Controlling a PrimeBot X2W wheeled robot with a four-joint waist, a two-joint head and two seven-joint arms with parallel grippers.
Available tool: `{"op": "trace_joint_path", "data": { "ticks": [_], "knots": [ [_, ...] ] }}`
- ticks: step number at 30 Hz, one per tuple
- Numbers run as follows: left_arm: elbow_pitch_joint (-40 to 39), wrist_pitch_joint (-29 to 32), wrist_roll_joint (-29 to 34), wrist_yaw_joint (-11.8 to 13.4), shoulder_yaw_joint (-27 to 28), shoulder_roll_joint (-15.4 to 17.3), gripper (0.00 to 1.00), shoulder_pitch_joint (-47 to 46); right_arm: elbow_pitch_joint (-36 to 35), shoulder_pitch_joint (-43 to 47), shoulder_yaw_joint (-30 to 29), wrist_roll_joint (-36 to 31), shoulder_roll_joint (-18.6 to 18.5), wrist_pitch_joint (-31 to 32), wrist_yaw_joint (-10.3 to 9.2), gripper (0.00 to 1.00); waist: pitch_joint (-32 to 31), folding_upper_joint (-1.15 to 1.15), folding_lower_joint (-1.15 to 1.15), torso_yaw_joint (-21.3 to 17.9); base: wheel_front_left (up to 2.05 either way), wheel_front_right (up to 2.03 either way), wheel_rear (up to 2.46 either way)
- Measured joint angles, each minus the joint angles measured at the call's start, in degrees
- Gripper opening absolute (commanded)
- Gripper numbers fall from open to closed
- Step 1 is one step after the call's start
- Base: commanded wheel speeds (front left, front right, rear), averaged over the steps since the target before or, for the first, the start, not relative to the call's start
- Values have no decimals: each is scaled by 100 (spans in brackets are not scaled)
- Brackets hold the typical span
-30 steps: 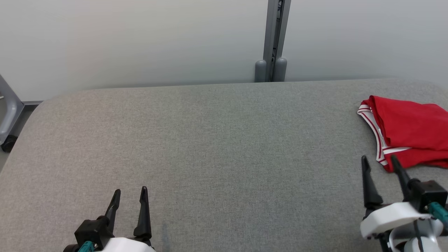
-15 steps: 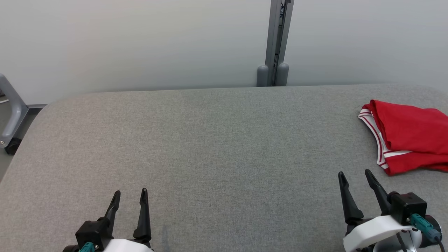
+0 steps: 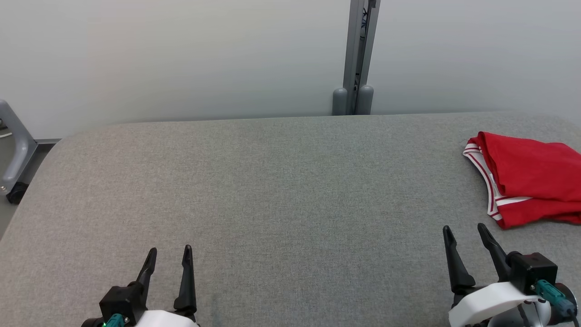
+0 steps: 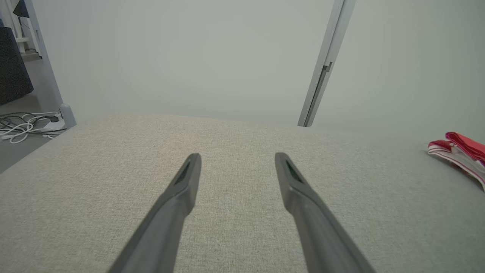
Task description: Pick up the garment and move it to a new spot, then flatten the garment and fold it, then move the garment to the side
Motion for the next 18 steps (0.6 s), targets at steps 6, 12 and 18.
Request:
{"op": "trace_joint_path", "data": {
  "ticks": [6,12,18],
  "knots": [
    [-7,49,-21,23,-37,9,100,9,-24,15,-23,-1,0,1,0,100,5,0,0,4,0,0,0],
    [168,58,-30,35,-71,-42,0,99,153,143,-12,10,53,1,0,0,12,0,0,12,0,0,0],
    [310,181,-368,-20,-15,-76,0,221,313,268,-38,398,88,85,0,0,18,0,0,5,0,0,0]
  ]
}}
